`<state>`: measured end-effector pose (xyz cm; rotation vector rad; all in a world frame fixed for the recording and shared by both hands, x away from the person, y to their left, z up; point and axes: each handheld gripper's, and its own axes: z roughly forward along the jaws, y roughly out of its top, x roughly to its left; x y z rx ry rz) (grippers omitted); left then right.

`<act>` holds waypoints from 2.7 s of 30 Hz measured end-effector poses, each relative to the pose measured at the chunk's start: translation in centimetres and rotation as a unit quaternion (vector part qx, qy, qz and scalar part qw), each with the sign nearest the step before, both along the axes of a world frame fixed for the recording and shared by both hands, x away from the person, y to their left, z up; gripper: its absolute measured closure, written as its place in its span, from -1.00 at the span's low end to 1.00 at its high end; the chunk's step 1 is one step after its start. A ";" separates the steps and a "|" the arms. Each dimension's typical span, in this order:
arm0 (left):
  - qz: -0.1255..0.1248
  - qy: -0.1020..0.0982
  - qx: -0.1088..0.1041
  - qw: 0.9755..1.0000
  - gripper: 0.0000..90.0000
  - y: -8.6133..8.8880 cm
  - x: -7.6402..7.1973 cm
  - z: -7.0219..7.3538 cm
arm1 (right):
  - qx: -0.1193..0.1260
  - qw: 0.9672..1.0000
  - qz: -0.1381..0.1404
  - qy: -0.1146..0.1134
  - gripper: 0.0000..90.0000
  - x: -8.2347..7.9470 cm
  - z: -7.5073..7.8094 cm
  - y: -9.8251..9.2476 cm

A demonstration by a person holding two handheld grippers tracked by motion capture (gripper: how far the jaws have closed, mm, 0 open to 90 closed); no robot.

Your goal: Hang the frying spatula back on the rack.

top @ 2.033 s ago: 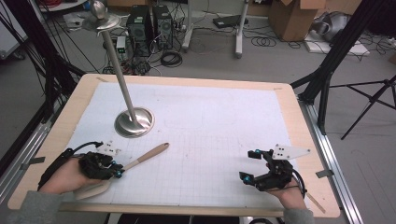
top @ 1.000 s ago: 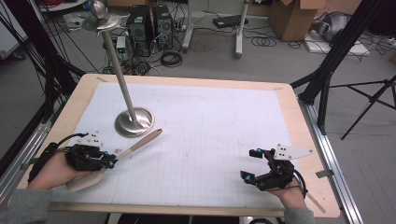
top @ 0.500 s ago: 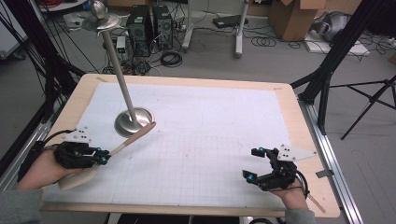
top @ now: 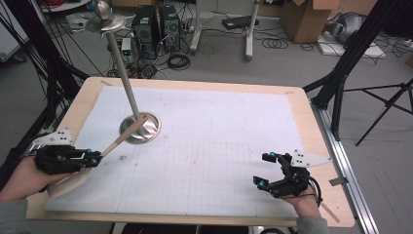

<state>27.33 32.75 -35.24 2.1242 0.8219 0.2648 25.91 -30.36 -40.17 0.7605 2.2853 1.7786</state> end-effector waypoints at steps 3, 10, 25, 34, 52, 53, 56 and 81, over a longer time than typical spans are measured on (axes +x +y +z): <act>0.005 -0.006 -0.007 1.000 0.70 0.6 -0.1 0.2 | -0.001 1.000 0.002 0.002 -0.83 0.1 -0.1 0.1; 0.012 -0.019 -0.021 1.000 0.70 1.7 0.3 0.8 | -0.001 1.000 -0.002 0.003 -0.83 0.3 -0.1 0.1; 0.011 -0.050 -0.037 0.998 0.70 2.9 1.2 1.9 | -0.014 1.000 0.011 0.005 -0.83 -0.1 0.0 1.0; 0.014 -0.070 -0.049 0.996 0.70 4.5 1.3 4.0 | -0.015 1.000 0.011 0.003 -0.83 -0.1 0.0 1.1; 0.022 -0.094 -0.064 0.993 0.70 5.0 1.8 6.1 | -0.017 1.000 0.018 0.003 -0.83 -0.1 0.0 1.2; 0.023 -0.096 -0.065 0.993 0.70 5.0 1.8 6.3 | -0.016 1.000 0.018 0.004 -0.83 -0.1 0.0 1.2; 0.021 -0.100 -0.069 0.992 0.70 5.0 1.7 7.1 | -0.015 1.000 0.017 0.005 -0.83 -0.2 0.0 1.2; 0.037 -0.140 -0.099 0.984 0.70 6.4 0.7 9.9 | -0.014 1.000 0.021 -0.001 -0.83 -0.2 0.2 1.2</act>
